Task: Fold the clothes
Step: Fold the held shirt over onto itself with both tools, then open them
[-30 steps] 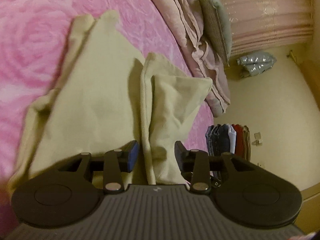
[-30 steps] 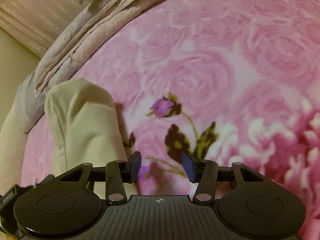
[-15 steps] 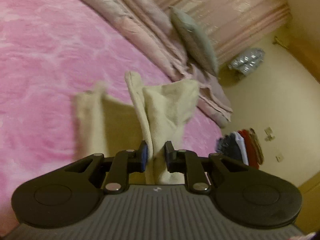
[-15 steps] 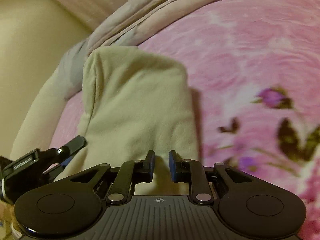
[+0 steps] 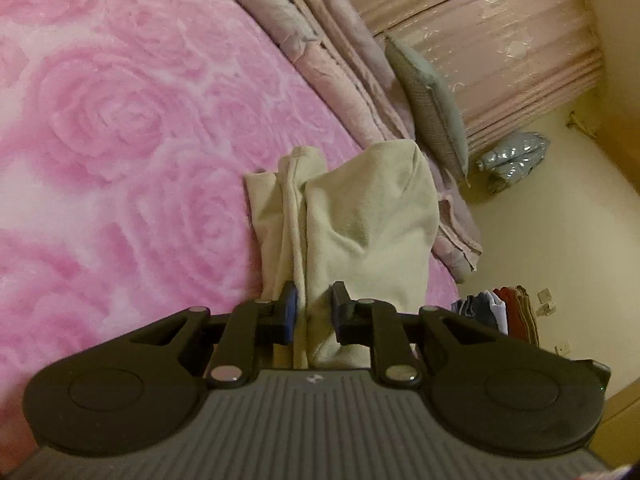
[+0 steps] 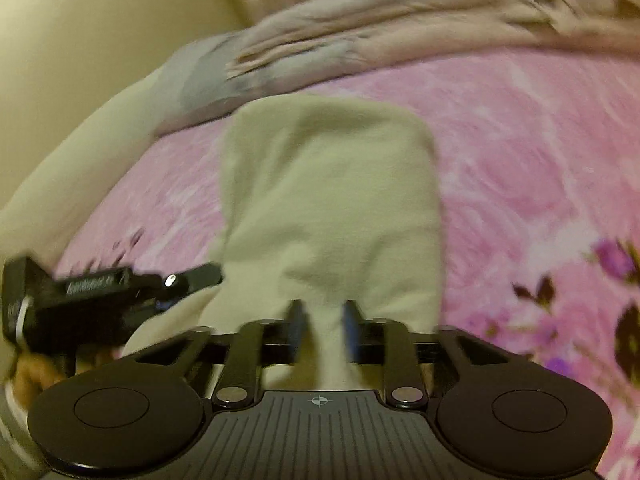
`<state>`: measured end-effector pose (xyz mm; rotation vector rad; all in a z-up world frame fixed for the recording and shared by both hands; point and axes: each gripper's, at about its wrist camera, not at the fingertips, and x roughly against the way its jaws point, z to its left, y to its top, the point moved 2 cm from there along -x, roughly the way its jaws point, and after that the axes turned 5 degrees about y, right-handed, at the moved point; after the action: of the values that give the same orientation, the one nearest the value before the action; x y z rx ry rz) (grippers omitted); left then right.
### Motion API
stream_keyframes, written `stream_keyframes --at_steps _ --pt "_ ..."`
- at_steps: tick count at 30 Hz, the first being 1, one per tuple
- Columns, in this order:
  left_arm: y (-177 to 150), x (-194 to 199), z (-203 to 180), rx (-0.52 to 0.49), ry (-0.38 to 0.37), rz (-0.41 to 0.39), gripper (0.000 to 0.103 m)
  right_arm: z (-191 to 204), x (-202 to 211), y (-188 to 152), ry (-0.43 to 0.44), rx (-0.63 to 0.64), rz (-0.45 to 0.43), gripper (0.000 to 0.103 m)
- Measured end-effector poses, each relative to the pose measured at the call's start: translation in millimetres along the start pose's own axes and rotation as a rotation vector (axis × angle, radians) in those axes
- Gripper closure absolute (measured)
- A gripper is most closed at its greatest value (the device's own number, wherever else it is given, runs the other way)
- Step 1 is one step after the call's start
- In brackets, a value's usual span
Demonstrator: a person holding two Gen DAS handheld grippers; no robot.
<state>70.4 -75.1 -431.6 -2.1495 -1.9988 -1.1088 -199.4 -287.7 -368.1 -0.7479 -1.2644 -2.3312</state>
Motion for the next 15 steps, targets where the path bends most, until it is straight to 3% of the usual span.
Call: stream_keyframes --at_steps 2,5,8,10,11,15 --pt "4 1 -8 -0.024 0.032 0.014 0.078 3 3 0 0.038 0.038 -0.002 0.032" --pt "20 12 -25 -0.066 0.087 -0.012 0.075 -5 21 9 0.012 0.008 -0.064 0.032" --pt "39 19 -45 -0.094 0.072 -0.047 0.072 -37 44 28 -0.016 -0.126 -0.168 0.032" --pt "48 12 -68 -0.143 0.036 -0.034 0.073 -60 48 40 -0.062 -0.173 -0.201 0.043" --pt "50 6 -80 -0.171 0.016 -0.025 0.073 -70 45 46 -0.082 -0.183 -0.208 0.059" --pt "50 -37 -122 -0.271 0.027 -0.013 0.073 -93 25 61 -0.095 -0.222 -0.236 0.063"
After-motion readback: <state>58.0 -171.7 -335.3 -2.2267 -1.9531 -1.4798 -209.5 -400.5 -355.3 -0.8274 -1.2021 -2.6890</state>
